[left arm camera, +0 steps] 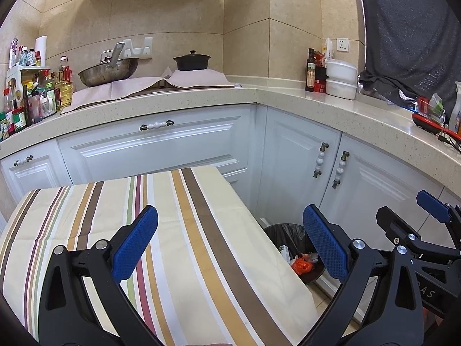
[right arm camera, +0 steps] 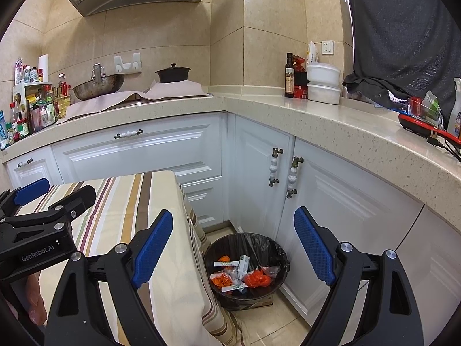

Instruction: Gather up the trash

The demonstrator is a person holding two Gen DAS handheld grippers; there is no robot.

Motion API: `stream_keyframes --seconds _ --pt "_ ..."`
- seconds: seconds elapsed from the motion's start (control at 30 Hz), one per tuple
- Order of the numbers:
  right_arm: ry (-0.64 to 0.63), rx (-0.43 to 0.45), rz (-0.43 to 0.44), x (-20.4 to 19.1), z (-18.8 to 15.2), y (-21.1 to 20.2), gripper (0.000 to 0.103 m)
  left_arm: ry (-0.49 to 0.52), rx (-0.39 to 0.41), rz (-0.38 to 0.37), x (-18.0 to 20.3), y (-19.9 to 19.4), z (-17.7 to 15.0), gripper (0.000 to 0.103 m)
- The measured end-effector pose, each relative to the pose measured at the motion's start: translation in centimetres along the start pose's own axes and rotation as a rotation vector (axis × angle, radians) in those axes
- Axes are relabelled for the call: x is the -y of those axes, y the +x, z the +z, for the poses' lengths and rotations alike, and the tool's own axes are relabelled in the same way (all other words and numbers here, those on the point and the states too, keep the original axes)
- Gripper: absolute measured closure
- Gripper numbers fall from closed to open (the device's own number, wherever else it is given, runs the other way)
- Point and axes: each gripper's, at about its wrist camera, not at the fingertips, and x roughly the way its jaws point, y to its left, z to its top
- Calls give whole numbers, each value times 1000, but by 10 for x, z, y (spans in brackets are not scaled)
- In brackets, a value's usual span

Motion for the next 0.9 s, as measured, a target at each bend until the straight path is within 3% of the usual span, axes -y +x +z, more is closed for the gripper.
stream_keyframes --seconds 0.7,0.9 --pt "3 -24 -2 -1 -4 10 19 -1 -77 -5 2 23 -5 5" --pt "29 -46 6 9 -5 20 19 -2 -160 -47 3 45 -10 5"
